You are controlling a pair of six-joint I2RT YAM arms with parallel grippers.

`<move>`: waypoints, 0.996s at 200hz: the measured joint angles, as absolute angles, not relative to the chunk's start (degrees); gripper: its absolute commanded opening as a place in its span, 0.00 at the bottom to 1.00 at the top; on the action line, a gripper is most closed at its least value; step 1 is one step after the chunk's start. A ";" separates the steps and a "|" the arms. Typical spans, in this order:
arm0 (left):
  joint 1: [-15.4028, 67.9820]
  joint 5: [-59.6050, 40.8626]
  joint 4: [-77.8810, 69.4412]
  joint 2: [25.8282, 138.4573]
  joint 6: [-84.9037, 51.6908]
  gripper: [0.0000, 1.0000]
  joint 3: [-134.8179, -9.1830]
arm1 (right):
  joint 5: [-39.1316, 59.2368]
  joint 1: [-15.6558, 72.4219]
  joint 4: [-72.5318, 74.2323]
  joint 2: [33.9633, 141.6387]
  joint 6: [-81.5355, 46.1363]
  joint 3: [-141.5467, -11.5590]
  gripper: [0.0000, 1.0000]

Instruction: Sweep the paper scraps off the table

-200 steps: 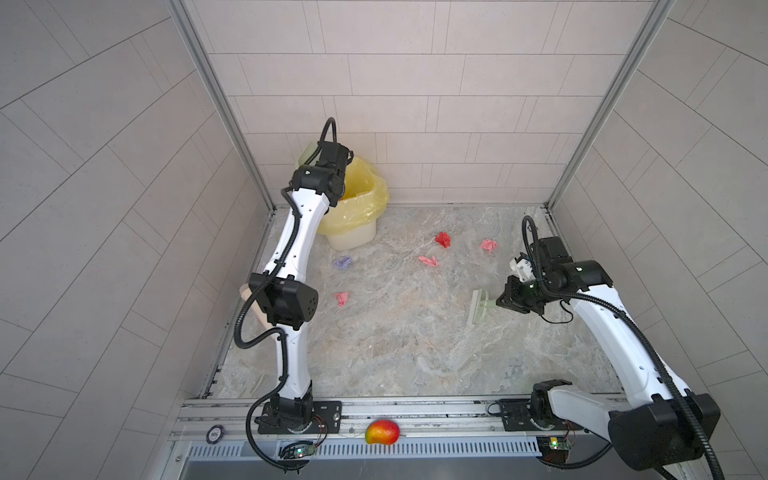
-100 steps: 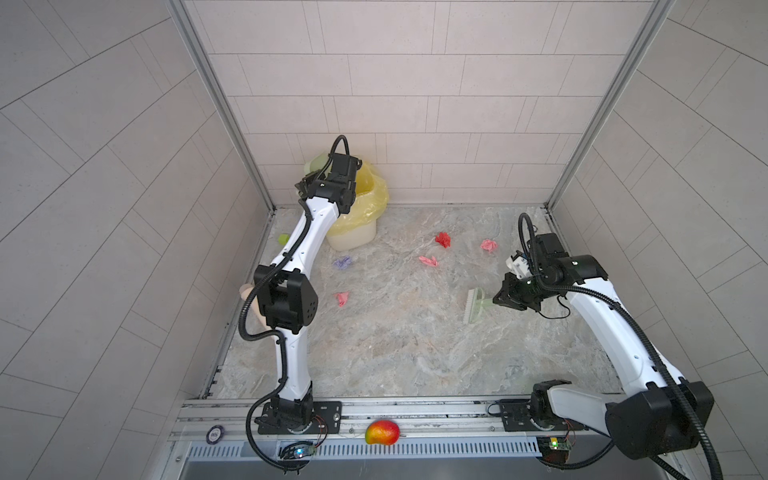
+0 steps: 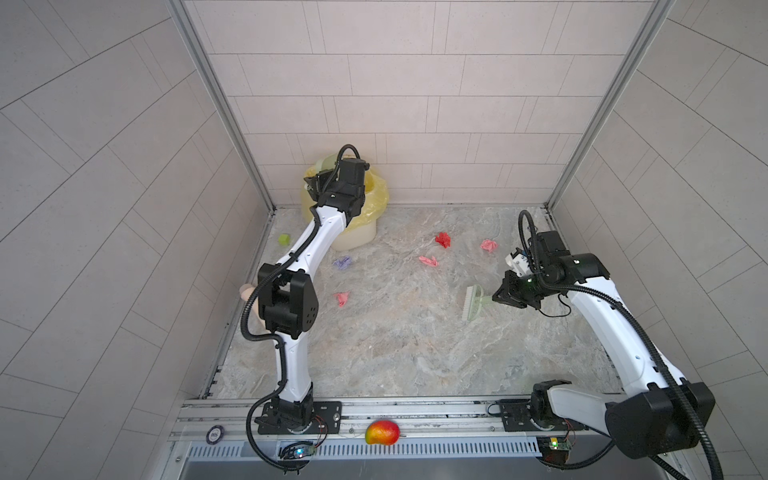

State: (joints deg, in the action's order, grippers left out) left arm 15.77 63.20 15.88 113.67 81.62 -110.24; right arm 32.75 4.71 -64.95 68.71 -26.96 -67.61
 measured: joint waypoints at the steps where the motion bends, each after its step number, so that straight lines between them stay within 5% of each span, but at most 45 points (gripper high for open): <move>1: 15.77 63.20 15.75 113.62 81.73 0.00 -110.17 | 32.75 4.71 -64.95 68.71 -26.96 -67.61 0.00; 85: 15.73 63.09 11.94 110.87 82.50 0.00 -108.12 | 32.51 4.71 -65.39 68.69 -26.61 -67.72 0.00; 139: 17.69 59.81 30.20 108.66 60.45 0.00 -114.96 | 24.25 4.43 -69.14 70.48 -19.49 -76.42 0.00; 199: 31.16 47.72 44.97 99.35 33.04 0.00 -106.80 | 4.25 2.44 -69.67 77.38 -10.31 -82.54 0.00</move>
